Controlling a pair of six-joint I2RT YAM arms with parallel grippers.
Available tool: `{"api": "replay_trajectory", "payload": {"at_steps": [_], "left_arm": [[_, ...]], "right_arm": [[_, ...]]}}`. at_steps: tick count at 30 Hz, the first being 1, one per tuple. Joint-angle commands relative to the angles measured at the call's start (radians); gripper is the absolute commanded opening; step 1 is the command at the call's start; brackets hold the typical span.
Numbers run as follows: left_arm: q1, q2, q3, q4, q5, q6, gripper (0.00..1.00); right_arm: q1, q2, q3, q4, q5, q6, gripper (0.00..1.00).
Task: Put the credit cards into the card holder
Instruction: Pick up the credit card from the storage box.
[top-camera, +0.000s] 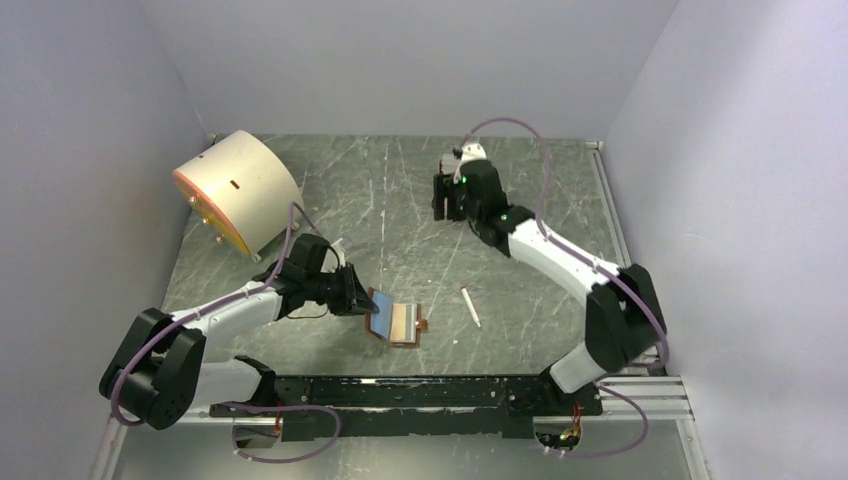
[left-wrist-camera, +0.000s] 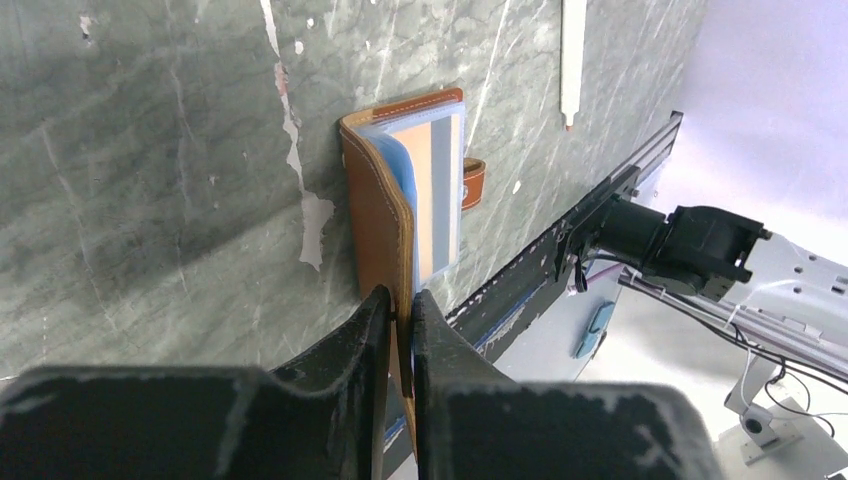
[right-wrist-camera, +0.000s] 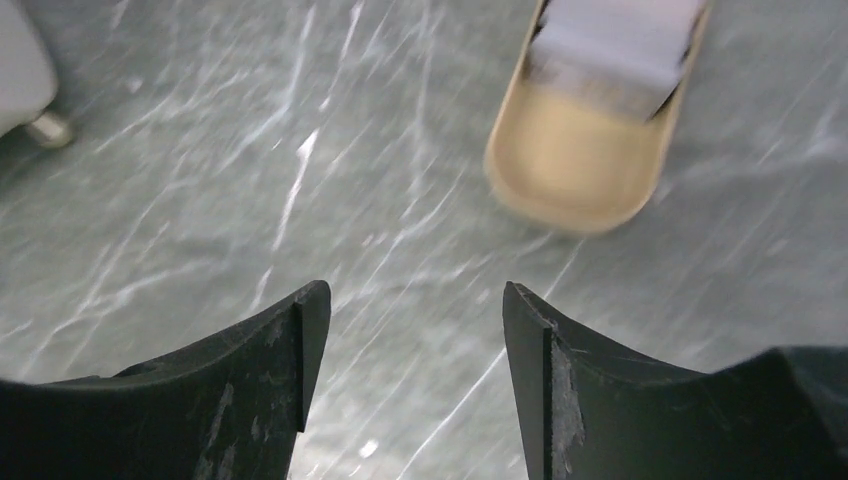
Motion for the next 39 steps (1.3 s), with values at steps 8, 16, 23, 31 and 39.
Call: {"api": "replay_trajectory", "payload": {"at_steps": [8, 16, 23, 31, 39], "left_arm": [[0.010, 0.015, 0.031, -0.043, 0.001, 0.062, 0.17], [0.011, 0.020, 0.024, -0.049, 0.017, 0.080, 0.26], [0.010, 0.010, 0.031, -0.042, 0.039, 0.076, 0.26], [0.010, 0.014, 0.014, -0.005, 0.060, 0.043, 0.26], [0.010, -0.003, 0.008, -0.006, 0.055, 0.026, 0.26]], "right_arm": [[-0.266, 0.389, 0.434, -0.100, -0.231, -0.679, 0.67], [-0.285, 0.475, 0.397, 0.042, -0.307, -1.168, 0.71], [-0.307, 0.615, 0.505, 0.012, -0.352, -1.306, 0.71], [-0.305, 0.672, 0.518, 0.057, -0.354, -1.373, 0.71], [-0.304, 0.716, 0.524, 0.157, -0.324, -1.383, 0.71]]}}
